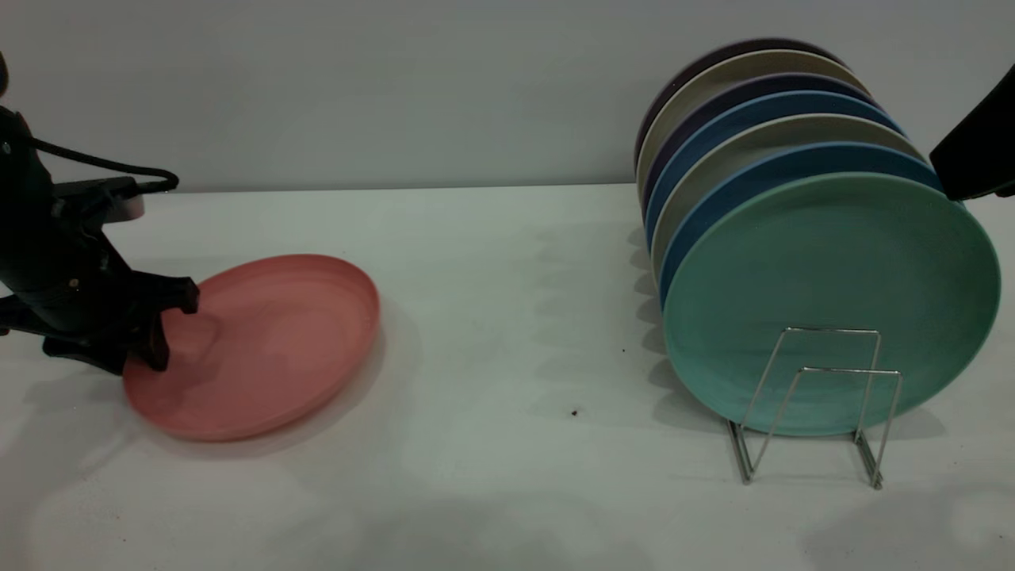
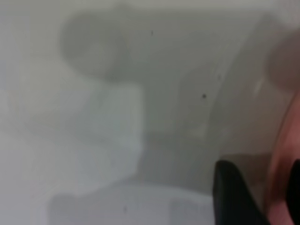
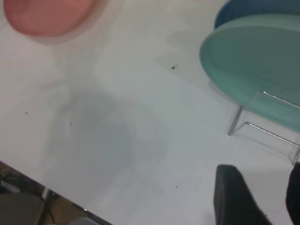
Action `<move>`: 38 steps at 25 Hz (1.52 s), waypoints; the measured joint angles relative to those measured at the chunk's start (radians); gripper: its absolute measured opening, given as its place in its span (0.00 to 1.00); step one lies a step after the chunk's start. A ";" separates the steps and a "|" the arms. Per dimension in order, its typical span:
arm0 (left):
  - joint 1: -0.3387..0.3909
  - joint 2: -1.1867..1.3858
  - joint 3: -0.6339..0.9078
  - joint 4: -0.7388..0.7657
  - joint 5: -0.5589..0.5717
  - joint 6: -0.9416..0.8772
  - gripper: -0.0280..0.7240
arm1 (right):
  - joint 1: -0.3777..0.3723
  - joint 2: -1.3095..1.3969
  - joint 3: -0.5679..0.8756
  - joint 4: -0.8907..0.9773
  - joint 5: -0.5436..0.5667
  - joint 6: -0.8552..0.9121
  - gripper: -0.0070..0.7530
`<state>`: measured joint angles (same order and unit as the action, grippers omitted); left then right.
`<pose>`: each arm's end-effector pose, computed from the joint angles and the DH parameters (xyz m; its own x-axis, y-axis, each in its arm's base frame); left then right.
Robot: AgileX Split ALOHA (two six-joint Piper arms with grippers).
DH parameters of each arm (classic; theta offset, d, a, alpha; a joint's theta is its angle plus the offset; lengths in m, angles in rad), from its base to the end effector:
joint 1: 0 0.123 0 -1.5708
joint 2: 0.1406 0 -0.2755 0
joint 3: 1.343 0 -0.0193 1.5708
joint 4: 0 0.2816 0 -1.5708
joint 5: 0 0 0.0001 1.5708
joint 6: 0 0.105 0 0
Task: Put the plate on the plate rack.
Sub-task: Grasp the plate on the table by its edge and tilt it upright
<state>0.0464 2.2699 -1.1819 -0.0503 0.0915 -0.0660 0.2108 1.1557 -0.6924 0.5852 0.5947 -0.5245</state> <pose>0.4211 0.0191 -0.0130 -0.8756 -0.1566 -0.4570 -0.1467 0.9875 -0.0574 0.2446 0.0856 0.2251 -0.7506 -0.1825 -0.6351 -0.4066 0.8852 0.2261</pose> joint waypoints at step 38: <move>-0.163 -0.138 0.001 0.074 0.005 0.368 0.07 | 0.000 0.168 -0.008 0.394 0.156 -0.486 0.40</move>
<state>-0.1165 2.1318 -1.1814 0.0237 0.0968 0.3018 0.2108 1.3236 -0.7004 0.9788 0.7510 -1.0109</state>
